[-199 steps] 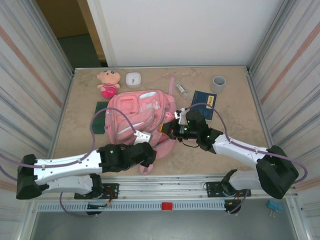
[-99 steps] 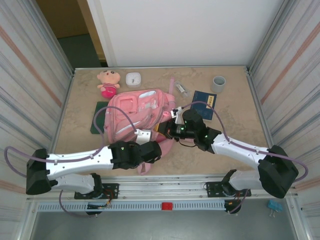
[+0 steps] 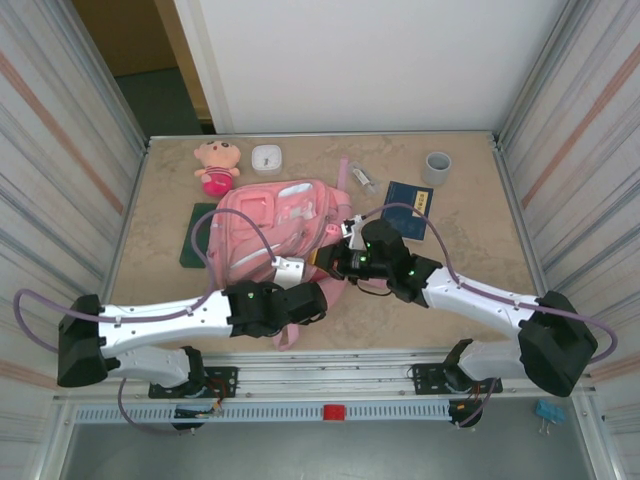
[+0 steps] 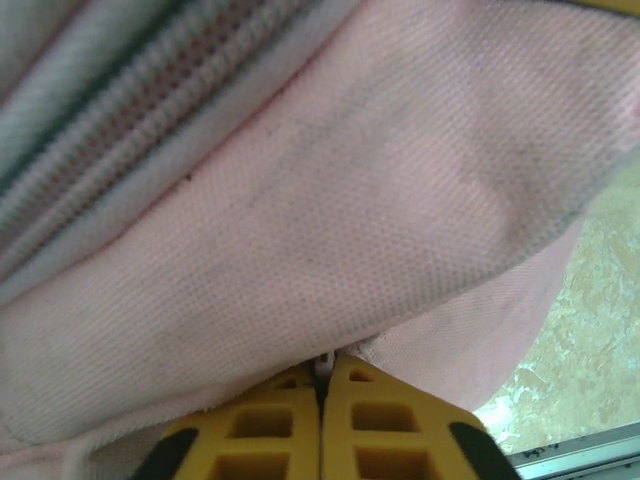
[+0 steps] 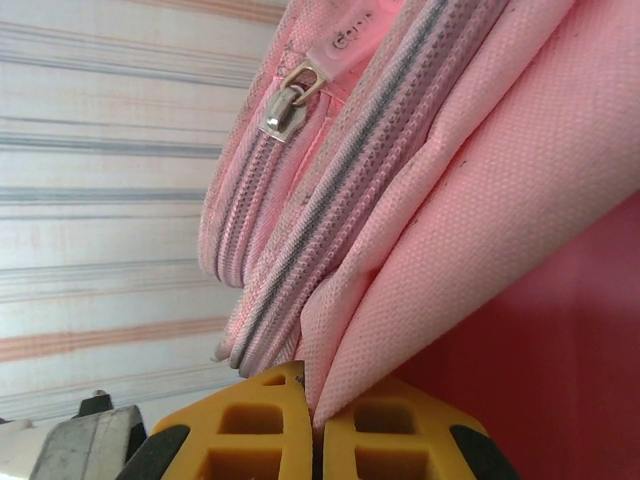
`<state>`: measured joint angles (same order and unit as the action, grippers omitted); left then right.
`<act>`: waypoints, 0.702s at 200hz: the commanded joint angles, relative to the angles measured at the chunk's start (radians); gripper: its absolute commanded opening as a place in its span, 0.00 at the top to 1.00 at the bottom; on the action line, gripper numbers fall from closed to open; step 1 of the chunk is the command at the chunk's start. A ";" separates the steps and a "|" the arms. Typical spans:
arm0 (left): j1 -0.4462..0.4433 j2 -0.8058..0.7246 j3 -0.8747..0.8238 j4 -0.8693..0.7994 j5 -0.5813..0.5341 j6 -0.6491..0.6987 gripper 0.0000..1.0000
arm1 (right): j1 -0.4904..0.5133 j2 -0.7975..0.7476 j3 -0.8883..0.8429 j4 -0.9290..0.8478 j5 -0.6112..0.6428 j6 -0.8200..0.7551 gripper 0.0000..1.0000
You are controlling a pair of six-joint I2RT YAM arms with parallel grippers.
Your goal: Pack the student bag
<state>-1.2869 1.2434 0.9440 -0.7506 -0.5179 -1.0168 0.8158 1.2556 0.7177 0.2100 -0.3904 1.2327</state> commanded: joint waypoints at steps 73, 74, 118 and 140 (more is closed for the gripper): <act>0.020 -0.269 -0.167 0.050 0.004 0.152 1.00 | -0.247 -0.099 0.012 -0.093 -0.182 -0.134 0.95; 0.020 -0.272 -0.170 0.057 0.005 0.155 1.00 | -0.248 -0.098 0.012 -0.092 -0.184 -0.134 0.95; 0.035 -0.397 -0.301 0.430 0.086 0.293 1.00 | -0.206 -0.139 -0.098 0.042 -0.129 0.027 0.43; 0.043 -0.397 -0.295 0.475 0.081 0.325 1.00 | -0.124 -0.192 -0.192 0.083 -0.012 0.137 0.32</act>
<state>-1.2556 0.8669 0.6418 -0.4557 -0.4332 -0.7769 0.6212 1.1271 0.6025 0.2043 -0.5079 1.2312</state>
